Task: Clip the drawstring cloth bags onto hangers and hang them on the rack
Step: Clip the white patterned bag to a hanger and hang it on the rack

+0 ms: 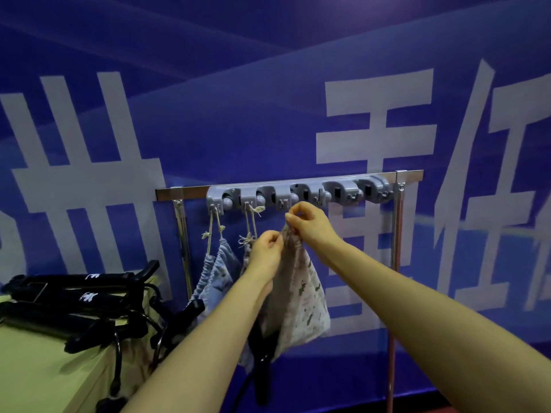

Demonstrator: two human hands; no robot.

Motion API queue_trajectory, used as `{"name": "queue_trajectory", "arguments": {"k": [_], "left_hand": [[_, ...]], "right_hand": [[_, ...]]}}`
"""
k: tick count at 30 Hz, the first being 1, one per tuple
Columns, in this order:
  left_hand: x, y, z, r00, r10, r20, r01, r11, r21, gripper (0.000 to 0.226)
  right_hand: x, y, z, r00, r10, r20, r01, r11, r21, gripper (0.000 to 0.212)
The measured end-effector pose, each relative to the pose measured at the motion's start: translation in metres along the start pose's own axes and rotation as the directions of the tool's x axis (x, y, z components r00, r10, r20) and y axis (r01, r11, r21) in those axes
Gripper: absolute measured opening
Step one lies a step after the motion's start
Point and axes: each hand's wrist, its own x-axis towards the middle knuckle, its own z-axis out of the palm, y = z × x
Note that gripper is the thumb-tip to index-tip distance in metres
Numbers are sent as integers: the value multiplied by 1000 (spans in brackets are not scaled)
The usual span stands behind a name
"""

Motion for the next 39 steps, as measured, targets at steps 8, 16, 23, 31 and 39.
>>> {"name": "queue_trajectory", "arguments": {"k": [8, 16, 23, 31, 39], "left_hand": [[28, 26, 17, 970, 85, -228, -67, 994, 87, 18], [57, 25, 23, 960, 19, -278, -1, 998, 64, 20], [78, 11, 27, 957, -48, -287, 38, 998, -41, 20], [67, -22, 25, 984, -62, -166, 99, 969, 227, 16], [57, -26, 20, 992, -94, -86, 114, 957, 268, 20]], "right_hand": [[31, 2, -1, 992, -43, -117, 40, 999, -29, 9], [62, 4, 6, 990, -72, -125, 55, 989, -137, 8], [81, 15, 11, 994, 14, -106, -27, 992, -123, 9], [45, 53, 16, 982, 180, -55, -176, 982, 73, 10], [21, 52, 24, 981, 172, -86, -174, 985, -18, 15]]}}
